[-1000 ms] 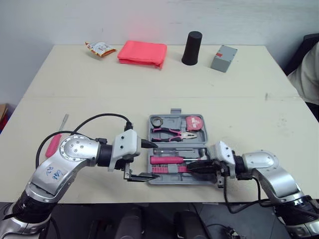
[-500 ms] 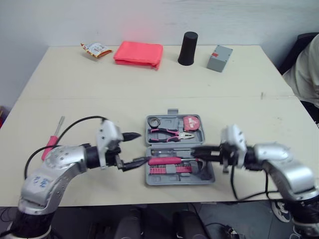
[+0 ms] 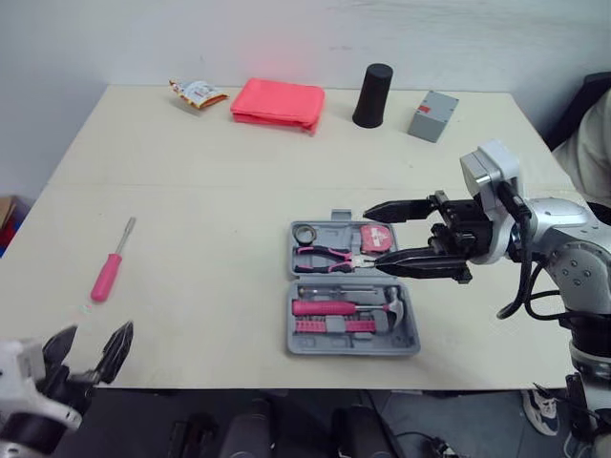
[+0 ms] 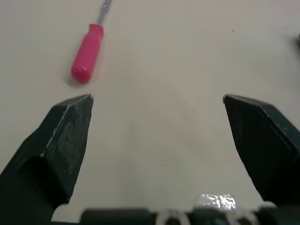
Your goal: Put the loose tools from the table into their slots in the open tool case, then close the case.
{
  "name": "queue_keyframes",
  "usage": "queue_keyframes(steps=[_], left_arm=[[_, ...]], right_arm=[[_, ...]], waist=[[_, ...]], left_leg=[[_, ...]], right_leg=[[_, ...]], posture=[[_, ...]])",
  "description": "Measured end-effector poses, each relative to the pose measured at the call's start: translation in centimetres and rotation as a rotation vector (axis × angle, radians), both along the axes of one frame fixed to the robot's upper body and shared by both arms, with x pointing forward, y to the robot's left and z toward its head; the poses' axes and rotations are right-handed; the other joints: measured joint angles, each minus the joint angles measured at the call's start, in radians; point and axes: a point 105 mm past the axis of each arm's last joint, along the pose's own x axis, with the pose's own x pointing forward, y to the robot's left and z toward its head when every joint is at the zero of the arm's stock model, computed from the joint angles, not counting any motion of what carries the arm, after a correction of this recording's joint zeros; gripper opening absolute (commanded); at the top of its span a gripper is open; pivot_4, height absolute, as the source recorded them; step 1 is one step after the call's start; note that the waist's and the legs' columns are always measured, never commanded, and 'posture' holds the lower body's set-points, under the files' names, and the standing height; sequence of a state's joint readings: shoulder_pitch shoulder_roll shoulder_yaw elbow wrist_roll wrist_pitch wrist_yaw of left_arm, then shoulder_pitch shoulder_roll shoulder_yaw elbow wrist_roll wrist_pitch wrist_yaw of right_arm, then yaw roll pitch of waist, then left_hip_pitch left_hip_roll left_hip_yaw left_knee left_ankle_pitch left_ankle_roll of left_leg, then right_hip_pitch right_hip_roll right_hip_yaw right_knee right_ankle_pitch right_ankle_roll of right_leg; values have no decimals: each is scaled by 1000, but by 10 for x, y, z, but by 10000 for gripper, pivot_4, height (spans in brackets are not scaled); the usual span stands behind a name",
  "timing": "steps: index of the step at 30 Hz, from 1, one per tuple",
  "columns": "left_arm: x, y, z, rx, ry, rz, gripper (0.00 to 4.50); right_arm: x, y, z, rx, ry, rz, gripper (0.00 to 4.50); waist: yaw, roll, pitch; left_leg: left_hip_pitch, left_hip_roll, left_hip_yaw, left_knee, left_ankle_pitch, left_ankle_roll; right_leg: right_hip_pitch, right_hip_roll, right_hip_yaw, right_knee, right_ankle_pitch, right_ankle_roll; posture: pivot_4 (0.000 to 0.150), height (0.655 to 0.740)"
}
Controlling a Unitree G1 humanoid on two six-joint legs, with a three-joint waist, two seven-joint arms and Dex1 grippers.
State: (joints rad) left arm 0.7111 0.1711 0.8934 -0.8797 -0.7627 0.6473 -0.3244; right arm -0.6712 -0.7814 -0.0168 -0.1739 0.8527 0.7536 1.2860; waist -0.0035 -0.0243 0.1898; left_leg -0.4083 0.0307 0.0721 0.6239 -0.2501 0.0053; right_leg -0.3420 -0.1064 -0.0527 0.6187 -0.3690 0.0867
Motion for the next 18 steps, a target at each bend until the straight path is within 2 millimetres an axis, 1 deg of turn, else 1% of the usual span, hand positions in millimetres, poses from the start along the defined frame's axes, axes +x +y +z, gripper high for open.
queue_keyframes(steps=[1, 2, 3, 5, 6, 7, 8, 9, 11, 12, 13, 16, 18], left_arm=[[-4, 7, 3, 21, 4, 15, 45000], [-4, 15, 5, 47, 14, 13, 45000], [-5, 18, 6, 59, 20, 13, 45000], [0, 31, 9, 108, 58, -42, 45000], [2, 34, 11, 119, 64, -53, 45000], [10, 40, 12, 132, 75, -95, 45000], [13, 43, 14, 140, 76, -103, 45000], [26, 53, 18, 161, 86, -142, 45000], [39, 62, 23, 190, 93, -168, 45000], [51, 67, 20, 193, 116, -201, 45000], [58, 73, 19, 196, 132, -205, 45000], [78, 88, 4, 164, 191, -210, 45000], [84, 91, -1, 134, 196, -210, 45000]], right_arm=[[2, 1, -1, -3, -2, 4, 44284], [4, 2, -3, -3, -1, 3, 44284], [4, 3, -4, -4, -1, 2, 44284], [5, 3, -6, -11, -14, 2, 44284], [5, 4, -6, -14, -16, 1, 44284], [5, 3, -8, -19, -19, -1, 44284], [5, 3, -9, -20, -18, 0, 44284], [4, 3, -12, -22, -14, 2, 44284], [2, 4, -14, -26, -11, 5, 44284], [1, 3, -16, -27, -11, -3, 44284], [0, 4, -16, -25, -15, -3, 44284], [-3, 4, -15, -25, -35, -24, 44284], [-4, 4, -17, -25, -35, -31, 44284]], waist=[[2, 0, 0], [4, 0, 0], [4, 1, 0], [1, 1, 0], [-1, 1, 0], [-1, 1, 0], [0, 1, 0], [2, 1, 0], [-3, 1, 0], [-5, 2, 0], [-6, 2, 0], [-15, 2, 0], [-22, 2, 0]], left_leg=[[0, 0, 0, 0, 0, 0], [0, 0, 0, -1, 0, 0], [0, 0, 0, -1, 0, -1], [0, 0, 0, -3, 0, -1], [0, 0, 0, -3, 0, -1], [0, 0, 1, -3, -1, -1], [0, 0, 1, -3, -1, -1], [0, 0, 0, -4, 0, -2], [0, 0, 2, -6, -1, -2], [1, 0, 4, -7, -1, -2], [1, 0, 4, -8, -1, -2], [-1, 0, 6, -12, 0, -3], [-2, 0, 6, -12, -1, -3]], right_leg=[[-1, 0, 0, 0, -4, -8], [-1, 0, -1, 1, -5, -9], [-1, 0, -1, 1, -5, -10], [-2, 0, -1, 1, -6, -11], [-2, 0, -1, 1, -6, -11], [-2, 0, -1, 1, -6, -11], [-2, 0, -1, 1, -6, -11], [-3, 0, -2, 3, -6, -10], [-5, -2, -2, 3, -4, -8], [-5, -3, -2, 4, 0, -1], [-6, -3, -3, 4, 2, 4], [-11, -4, -3, 5, 2, 4], [-14, -4, -3, 7, 2, 4]], posture=[[1500, 7355], [1500, 7355], [1500, 7355], [1500, 7355], [1500, 7355], [1500, 7355], [1500, 7355], [1500, 7355], [1500, 7355], [1500, 7355], [1500, 7355], [1500, 7355], [1500, 7355]])
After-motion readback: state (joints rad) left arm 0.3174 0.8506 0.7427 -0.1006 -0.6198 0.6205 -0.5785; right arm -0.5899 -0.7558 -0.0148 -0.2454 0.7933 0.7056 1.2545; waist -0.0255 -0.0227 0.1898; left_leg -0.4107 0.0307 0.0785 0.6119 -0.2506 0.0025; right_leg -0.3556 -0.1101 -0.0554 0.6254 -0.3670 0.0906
